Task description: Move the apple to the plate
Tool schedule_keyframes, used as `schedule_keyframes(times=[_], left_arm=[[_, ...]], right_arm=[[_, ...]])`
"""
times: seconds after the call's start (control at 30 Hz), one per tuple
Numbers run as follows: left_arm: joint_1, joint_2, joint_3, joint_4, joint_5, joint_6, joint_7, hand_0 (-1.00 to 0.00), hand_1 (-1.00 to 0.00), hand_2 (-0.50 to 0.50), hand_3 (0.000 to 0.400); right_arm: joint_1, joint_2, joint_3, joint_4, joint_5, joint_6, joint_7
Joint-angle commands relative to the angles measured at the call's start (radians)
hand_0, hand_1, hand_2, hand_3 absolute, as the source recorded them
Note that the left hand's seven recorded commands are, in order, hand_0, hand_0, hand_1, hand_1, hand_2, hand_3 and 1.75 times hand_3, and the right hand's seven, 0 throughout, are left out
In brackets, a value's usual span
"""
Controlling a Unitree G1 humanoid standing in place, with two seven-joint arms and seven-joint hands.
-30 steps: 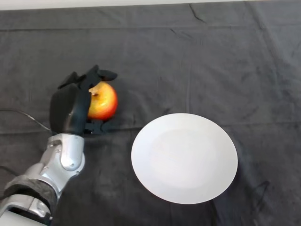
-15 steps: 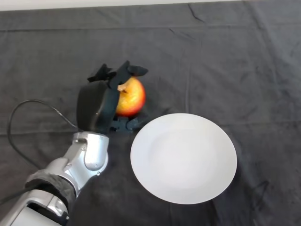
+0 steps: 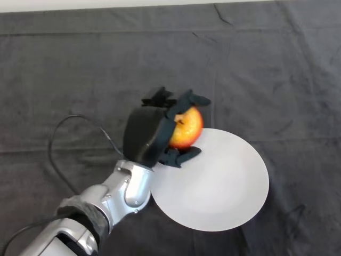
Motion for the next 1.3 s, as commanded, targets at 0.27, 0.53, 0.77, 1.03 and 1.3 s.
schedule_keyframes(times=[0.27, 0.53, 0.77, 1.03, 1.3], left_arm=[[-0.067, -0.001, -0.139, -0.049, -0.103, -0.016, -0.048, -1.0, -1.0, 0.0, 0.4], [-0.06, 0.005, -0.23, -0.054, -0.204, -0.019, -0.135, -1.0, -1.0, 0.0, 0.4], [-0.061, 0.013, -0.28, -0.055, -0.276, -0.016, -0.206, -0.64, -1.0, 0.18, 0.4], [-0.066, 0.021, -0.318, -0.051, -0.326, -0.004, -0.254, 0.0, 0.0, 0.0, 0.0], [-0.074, 0.025, -0.338, -0.042, -0.355, 0.013, -0.276, 0.0, 0.0, 0.0, 0.0]], right_arm=[[0.031, -0.022, -0.0056, 0.016, 0.0088, -0.006, 0.0036], [0.031, -0.022, -0.0057, 0.016, 0.0086, -0.006, 0.0039], [0.031, -0.022, -0.0057, 0.017, 0.0084, -0.006, 0.004], [0.031, -0.022, -0.0057, 0.016, 0.0083, -0.006, 0.0041], [0.031, -0.022, -0.0058, 0.016, 0.0081, -0.006, 0.0041]])
